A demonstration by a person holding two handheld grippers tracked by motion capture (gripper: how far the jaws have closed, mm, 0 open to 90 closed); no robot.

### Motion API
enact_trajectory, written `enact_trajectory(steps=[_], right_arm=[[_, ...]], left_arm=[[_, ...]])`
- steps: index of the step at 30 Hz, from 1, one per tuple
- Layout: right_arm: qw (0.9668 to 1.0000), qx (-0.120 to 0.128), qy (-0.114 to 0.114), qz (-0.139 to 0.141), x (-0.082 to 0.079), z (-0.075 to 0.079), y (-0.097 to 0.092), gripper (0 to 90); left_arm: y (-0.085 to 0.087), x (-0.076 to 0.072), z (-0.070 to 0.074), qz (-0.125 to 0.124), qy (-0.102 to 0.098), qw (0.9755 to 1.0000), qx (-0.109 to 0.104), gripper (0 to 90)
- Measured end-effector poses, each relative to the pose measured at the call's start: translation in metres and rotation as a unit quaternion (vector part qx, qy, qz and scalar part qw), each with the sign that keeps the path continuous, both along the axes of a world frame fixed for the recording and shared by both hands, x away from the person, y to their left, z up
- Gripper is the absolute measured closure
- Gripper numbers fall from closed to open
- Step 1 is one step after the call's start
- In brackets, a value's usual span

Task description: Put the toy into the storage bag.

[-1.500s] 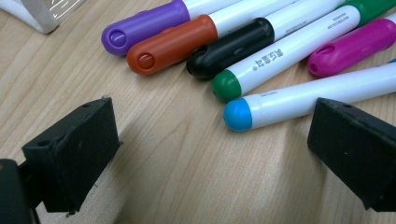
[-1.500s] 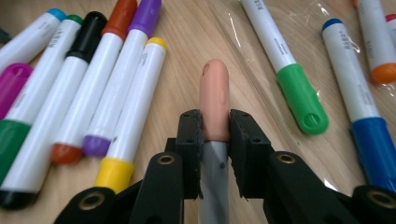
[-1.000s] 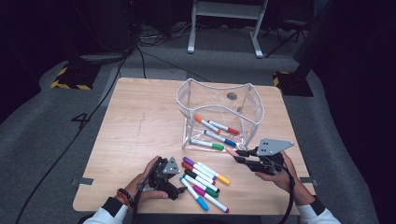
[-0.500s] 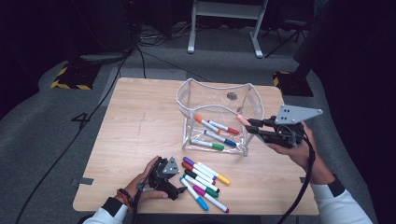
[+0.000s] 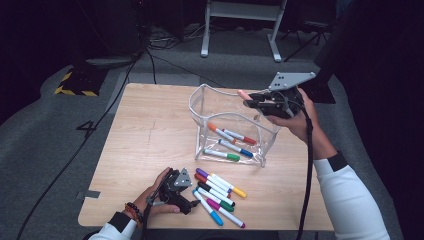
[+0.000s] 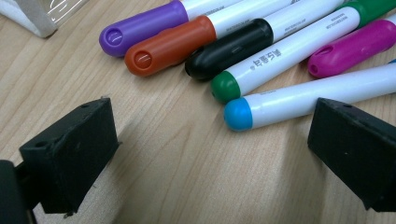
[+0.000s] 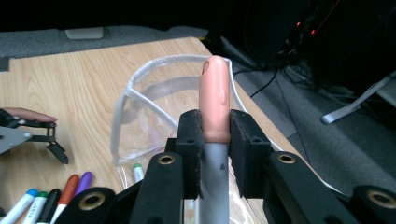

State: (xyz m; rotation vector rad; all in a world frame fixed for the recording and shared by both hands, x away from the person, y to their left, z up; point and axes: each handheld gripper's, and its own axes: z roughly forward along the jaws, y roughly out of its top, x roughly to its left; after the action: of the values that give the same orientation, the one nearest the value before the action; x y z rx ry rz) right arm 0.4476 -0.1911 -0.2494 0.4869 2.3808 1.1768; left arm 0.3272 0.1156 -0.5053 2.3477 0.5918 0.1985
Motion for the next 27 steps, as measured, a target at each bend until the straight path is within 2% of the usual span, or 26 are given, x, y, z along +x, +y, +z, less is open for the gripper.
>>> enact_trajectory(steps=[4, 8, 10, 13, 15, 18, 23, 25, 27], right_arm=[[0.9995, -0.019, 0.023, -0.007, 0.025, -0.016, 0.008, 74.8], [0.9978, -0.052, 0.042, -0.002, 0.039, -0.033, 0.013, 74.8], [0.9962, -0.065, 0.058, 0.0, 0.045, -0.042, 0.015, 74.8], [0.9916, -0.095, 0.087, 0.005, 0.052, -0.054, 0.019, 74.7], [0.9908, -0.089, 0.101, 0.012, 0.054, -0.055, 0.019, 74.7], [0.9896, -0.093, 0.11, 0.005, 0.057, -0.053, 0.02, 74.7], [0.9894, -0.092, 0.111, -0.018, 0.063, -0.056, 0.017, 74.7], [0.99, -0.08, 0.114, -0.021, 0.066, -0.058, 0.016, 74.7], [0.9892, -0.085, 0.117, -0.023, 0.068, -0.061, 0.017, 74.7]], left_arm=[[0.0, -0.001, 0.0, 0.002, -0.001, 1.0, 0.0, 2.0], [0.0, -0.001, 0.0, 0.004, 0.0, 1.0, 0.0, 2.1], [0.0, -0.001, 0.0, 0.004, 0.0, 1.0, 0.0, 2.1], [0.0, -0.001, 0.0, 0.003, 0.0, 1.0, 0.0, 2.1], [0.0, -0.001, 0.0, 0.003, 0.0, 1.0, 0.0, 2.1], [0.0, -0.001, 0.0, 0.003, 0.0, 1.0, 0.0, 2.1], [0.0, -0.001, 0.0, 0.003, 0.0, 1.0, 0.0, 2.1], [0.0, -0.001, 0.0, 0.003, -0.001, 1.0, 0.0, 2.1], [0.0, -0.001, 0.0, 0.003, 0.0, 1.0, 0.0, 2.0]])
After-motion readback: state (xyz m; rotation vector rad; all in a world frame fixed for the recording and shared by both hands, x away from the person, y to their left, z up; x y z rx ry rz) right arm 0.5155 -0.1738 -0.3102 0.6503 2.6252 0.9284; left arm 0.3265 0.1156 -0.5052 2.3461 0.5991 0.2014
